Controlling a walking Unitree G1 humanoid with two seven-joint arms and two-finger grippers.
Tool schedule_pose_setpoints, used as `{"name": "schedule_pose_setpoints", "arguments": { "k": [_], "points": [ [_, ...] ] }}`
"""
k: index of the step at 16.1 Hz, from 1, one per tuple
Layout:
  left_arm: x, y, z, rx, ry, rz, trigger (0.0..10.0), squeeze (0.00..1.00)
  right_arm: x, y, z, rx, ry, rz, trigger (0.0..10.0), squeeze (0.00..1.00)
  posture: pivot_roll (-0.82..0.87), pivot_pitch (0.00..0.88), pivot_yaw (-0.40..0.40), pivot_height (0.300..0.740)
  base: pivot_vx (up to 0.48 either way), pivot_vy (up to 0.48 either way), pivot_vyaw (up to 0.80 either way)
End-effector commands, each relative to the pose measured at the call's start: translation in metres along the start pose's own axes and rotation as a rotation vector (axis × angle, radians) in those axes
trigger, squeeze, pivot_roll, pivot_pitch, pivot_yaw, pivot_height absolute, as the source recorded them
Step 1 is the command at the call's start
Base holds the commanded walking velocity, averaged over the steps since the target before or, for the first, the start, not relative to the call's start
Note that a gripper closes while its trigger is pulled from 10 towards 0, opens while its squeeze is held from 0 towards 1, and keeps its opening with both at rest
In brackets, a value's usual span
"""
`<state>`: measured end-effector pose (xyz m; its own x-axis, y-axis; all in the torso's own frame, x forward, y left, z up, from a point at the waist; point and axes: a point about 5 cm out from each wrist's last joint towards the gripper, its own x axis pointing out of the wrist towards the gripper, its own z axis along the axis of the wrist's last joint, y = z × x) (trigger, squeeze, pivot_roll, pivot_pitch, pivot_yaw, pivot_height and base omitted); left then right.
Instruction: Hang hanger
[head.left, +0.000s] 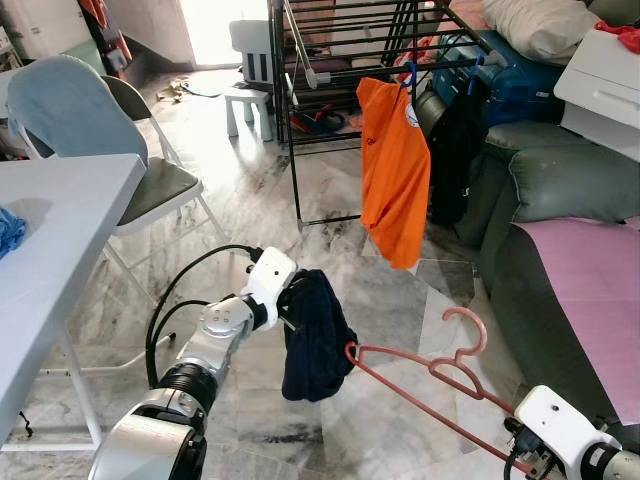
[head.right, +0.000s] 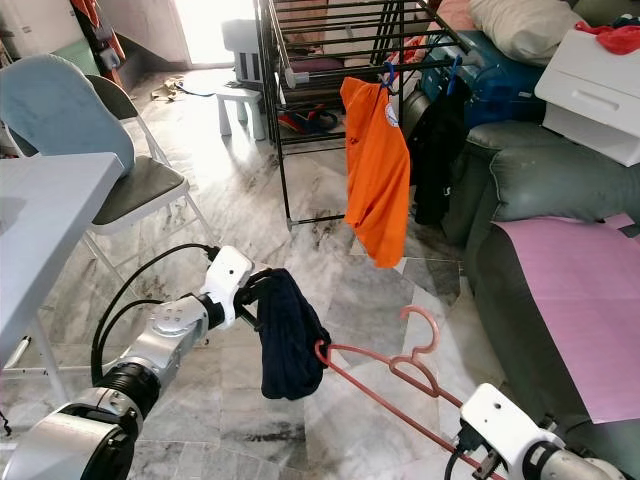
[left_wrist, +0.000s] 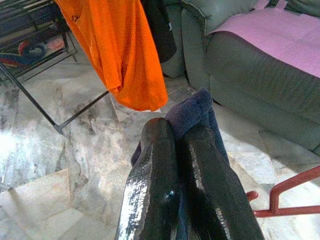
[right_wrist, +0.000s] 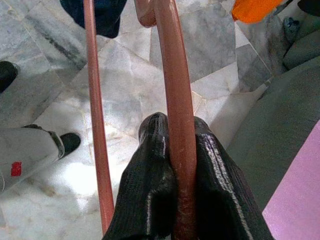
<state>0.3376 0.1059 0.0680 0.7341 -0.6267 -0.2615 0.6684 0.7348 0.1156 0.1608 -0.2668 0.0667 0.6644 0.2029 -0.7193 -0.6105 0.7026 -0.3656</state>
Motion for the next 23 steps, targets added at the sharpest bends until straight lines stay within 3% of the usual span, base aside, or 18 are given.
{"name": "schedule_pose_setpoints", "arguments": {
  "k": [1,18,19,20,23],
  "points": [
    [0.003,0.004,0.013,0.041,-0.04,-0.004,10.0,0.0,-0.002,-0.006,0.006,-0.011,-0.024,-0.015,10.0,0.0,-0.07,0.0,0.047,0.74,0.0,0.0,0.0],
    [0.003,0.003,0.014,0.04,-0.043,-0.007,10.0,0.0,-0.002,-0.007,0.007,-0.008,-0.026,-0.018,10.0,0.0,-0.06,0.0,0.047,0.74,0.0,0.0,0.0],
    [0.004,-0.015,0.023,0.012,-0.142,-0.183,10.0,0.0,0.031,-0.022,0.021,0.044,-0.088,-0.151,10.0,0.0,-0.03,0.0,0.018,0.74,0.0,0.0,0.0],
    [0.004,-0.021,0.026,0.0,-0.18,-0.243,10.0,0.0,0.046,-0.027,0.03,0.064,-0.116,-0.194,10.0,0.0,-0.03,0.0,0.015,0.74,0.0,0.0,0.0],
    [0.004,-0.015,0.019,-0.044,-0.147,-0.167,10.0,0.0,0.046,-0.027,0.033,0.096,-0.135,-0.202,10.0,0.0,-0.03,0.0,0.012,0.74,0.0,0.0,0.0]
  ]
}}
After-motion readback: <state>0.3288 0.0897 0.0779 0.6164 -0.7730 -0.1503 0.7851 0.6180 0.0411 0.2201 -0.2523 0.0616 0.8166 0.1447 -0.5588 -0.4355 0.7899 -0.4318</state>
